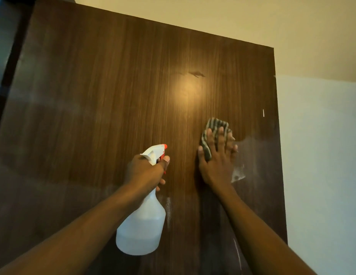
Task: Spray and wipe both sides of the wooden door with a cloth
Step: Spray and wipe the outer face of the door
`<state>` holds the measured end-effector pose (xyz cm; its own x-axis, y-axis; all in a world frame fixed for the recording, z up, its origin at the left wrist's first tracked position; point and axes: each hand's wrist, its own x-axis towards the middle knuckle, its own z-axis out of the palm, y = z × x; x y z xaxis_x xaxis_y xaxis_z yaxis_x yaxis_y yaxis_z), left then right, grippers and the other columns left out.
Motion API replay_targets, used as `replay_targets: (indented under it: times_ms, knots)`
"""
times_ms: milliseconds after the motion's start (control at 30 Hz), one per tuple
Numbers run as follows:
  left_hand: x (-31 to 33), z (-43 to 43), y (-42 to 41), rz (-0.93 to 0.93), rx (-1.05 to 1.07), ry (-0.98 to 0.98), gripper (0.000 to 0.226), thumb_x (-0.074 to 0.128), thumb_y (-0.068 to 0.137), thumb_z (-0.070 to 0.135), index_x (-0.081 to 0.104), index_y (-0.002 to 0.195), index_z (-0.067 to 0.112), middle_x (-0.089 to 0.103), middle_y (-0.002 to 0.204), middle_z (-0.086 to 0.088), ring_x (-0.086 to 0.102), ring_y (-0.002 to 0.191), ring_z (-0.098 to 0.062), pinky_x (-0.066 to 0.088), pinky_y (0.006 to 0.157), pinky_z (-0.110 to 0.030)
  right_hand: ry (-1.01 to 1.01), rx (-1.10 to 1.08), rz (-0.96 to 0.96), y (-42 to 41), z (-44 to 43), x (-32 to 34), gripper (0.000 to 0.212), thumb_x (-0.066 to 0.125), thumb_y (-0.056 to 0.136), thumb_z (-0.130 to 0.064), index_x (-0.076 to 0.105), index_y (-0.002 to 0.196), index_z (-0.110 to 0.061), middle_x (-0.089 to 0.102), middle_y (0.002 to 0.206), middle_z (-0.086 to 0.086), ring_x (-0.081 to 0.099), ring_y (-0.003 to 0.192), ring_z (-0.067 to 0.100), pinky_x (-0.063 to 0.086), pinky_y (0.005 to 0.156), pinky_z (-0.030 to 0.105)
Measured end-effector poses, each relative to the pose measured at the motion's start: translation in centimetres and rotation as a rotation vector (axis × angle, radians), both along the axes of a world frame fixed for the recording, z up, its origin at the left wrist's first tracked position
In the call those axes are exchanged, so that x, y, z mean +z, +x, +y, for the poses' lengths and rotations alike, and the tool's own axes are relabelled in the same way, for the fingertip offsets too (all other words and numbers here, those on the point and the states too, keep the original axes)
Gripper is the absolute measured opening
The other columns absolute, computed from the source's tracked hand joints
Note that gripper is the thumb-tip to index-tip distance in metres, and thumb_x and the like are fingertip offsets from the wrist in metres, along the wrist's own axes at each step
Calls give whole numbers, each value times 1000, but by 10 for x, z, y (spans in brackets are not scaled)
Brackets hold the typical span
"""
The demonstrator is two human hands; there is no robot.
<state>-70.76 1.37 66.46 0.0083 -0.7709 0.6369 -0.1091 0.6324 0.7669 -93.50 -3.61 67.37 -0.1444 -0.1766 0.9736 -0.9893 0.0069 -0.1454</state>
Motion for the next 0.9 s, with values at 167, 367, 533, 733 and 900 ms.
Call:
replay_targets:
  times_ms: [167,367,533,733,900]
  knots:
    - [6,-4,-15,-4,-53,20,45,62,87,42,60,115,6,69,91,-9,66,63,-17,46,44,-21,47,6,182,23,-3,-2,67,28,101,-55,2,158,-34,-13,166,1,-19,151,28,-10,121,50]
    - [-10,3,-39,-18,-106,66,42,62,88,39,60,112,5,69,89,-11,64,61,-17,47,47,-22,89,-19,105,-38,12,-77,64,22,101,-56,3,158,-34,-7,166,-1,-11,152,27,1,120,59]
    - [-14,7,-61,-23,-134,76,45,63,87,39,59,116,5,68,92,-11,64,61,-17,47,45,-22,55,-21,-137,-57,21,-15,66,19,101,-55,-18,153,-38,-26,162,-5,-27,148,20,-8,120,56]
    - [0,16,-91,-27,-114,21,42,62,88,38,59,117,7,69,93,-9,65,61,-16,44,42,-20,84,-70,183,-59,22,-16,67,26,101,-55,-2,158,-32,-17,165,1,-20,150,28,-10,120,56]
    - [2,25,-120,-13,-91,13,42,61,89,36,58,119,7,68,90,-9,61,57,-13,45,41,-17,109,-114,297,-126,29,-73,65,24,101,-56,15,158,-27,-1,167,4,-3,153,32,4,118,64]
